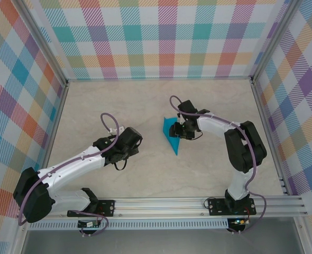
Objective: Fold a paper plane with a square sheet of paper (pick it up from the middle)
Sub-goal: Move a paper plane to the center of the table.
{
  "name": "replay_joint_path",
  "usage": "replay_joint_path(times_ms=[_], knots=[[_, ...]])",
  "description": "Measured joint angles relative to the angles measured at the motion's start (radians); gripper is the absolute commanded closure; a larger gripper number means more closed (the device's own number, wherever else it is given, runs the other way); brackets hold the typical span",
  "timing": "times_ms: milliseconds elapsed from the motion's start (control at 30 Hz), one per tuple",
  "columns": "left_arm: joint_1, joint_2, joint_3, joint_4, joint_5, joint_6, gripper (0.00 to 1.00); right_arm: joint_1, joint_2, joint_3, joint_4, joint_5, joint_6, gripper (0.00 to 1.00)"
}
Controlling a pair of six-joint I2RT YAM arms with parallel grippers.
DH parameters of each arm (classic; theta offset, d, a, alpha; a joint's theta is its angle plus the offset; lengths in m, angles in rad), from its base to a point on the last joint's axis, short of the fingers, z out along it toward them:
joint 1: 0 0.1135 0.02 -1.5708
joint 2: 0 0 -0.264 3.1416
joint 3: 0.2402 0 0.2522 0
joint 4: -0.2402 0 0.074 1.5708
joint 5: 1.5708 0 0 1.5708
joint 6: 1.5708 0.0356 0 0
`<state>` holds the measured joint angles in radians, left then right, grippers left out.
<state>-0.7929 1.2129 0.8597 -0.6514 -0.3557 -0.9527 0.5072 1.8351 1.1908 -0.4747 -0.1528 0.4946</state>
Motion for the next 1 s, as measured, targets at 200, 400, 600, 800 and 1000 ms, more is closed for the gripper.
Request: replay_joint_path(times_ms=[200,400,600,800,1000], knots=[[0.0,0.008,-0.002,0.001,0.007,0.0,0.62,0.0,0.025,-0.007,0.039,-0.055,-0.013,0.55],[0.0,0.008,-0.003,0.001,0.007,0.0,0.62,0.005,0.039,-0.008,0.04,-0.071,-0.026,0.67],[0.0,0.009,-0.004,0.001,0.007,0.0,0.62,0.047,0.085,0.025,-0.012,-0.003,-0.046,0.88],[0.0,0.009,-0.005,0.0,0.006,0.0,0.62,0.119,0.135,0.145,-0.116,0.161,-0.046,0.99],[0.002,0.009,-0.005,0.0,0.006,-0.001,0.62,0.161,0.165,0.249,-0.222,0.307,-0.004,0.98]])
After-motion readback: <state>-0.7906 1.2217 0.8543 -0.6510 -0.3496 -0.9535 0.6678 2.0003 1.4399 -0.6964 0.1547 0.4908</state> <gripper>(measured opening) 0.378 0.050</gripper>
